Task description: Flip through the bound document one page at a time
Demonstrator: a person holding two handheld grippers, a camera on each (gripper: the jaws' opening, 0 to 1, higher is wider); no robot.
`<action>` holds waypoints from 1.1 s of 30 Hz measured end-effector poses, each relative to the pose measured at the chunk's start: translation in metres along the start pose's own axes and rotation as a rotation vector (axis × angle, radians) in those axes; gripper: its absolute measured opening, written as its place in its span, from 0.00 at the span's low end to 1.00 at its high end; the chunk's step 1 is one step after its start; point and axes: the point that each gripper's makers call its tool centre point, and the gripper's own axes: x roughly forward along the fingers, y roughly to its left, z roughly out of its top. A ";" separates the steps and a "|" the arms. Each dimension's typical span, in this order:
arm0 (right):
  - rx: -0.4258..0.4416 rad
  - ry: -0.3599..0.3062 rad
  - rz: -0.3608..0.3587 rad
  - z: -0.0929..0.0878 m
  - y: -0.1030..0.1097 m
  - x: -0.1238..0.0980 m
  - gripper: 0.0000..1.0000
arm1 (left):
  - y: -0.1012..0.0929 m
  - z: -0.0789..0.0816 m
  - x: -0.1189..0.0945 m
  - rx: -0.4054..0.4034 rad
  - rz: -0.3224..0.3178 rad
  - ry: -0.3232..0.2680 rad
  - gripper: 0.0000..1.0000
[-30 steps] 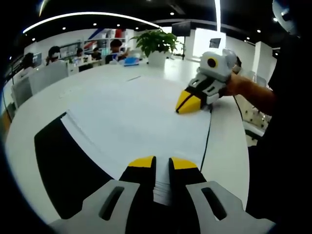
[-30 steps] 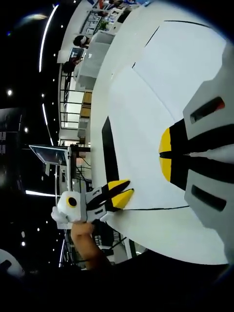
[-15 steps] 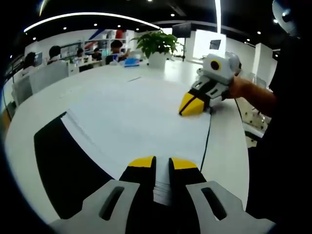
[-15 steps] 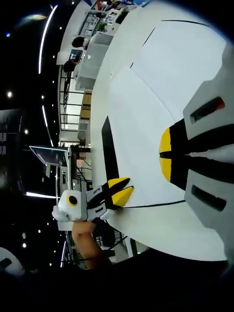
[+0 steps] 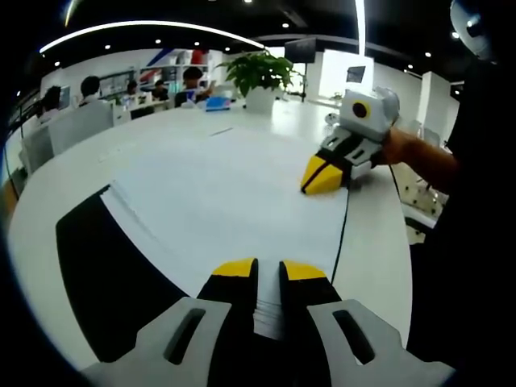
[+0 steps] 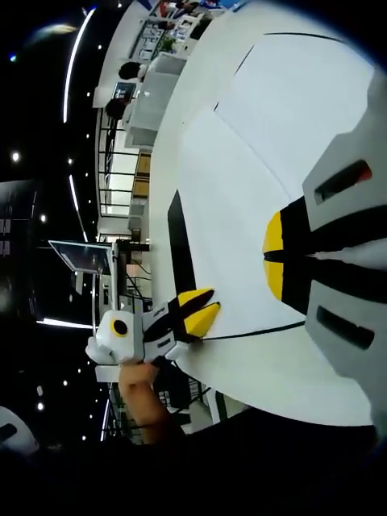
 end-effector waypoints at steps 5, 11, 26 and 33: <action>0.001 0.002 -0.003 0.000 0.001 0.000 0.02 | 0.000 0.000 0.000 -0.001 -0.001 -0.001 0.14; 0.002 0.006 -0.005 0.000 0.002 -0.001 0.02 | 0.000 0.000 0.000 -0.001 -0.002 -0.003 0.14; 0.006 0.008 -0.004 0.000 0.004 -0.001 0.02 | 0.000 0.000 0.000 0.000 -0.004 -0.002 0.14; 0.007 0.006 0.000 0.000 0.005 -0.002 0.02 | 0.000 0.001 0.000 -0.001 -0.002 0.000 0.14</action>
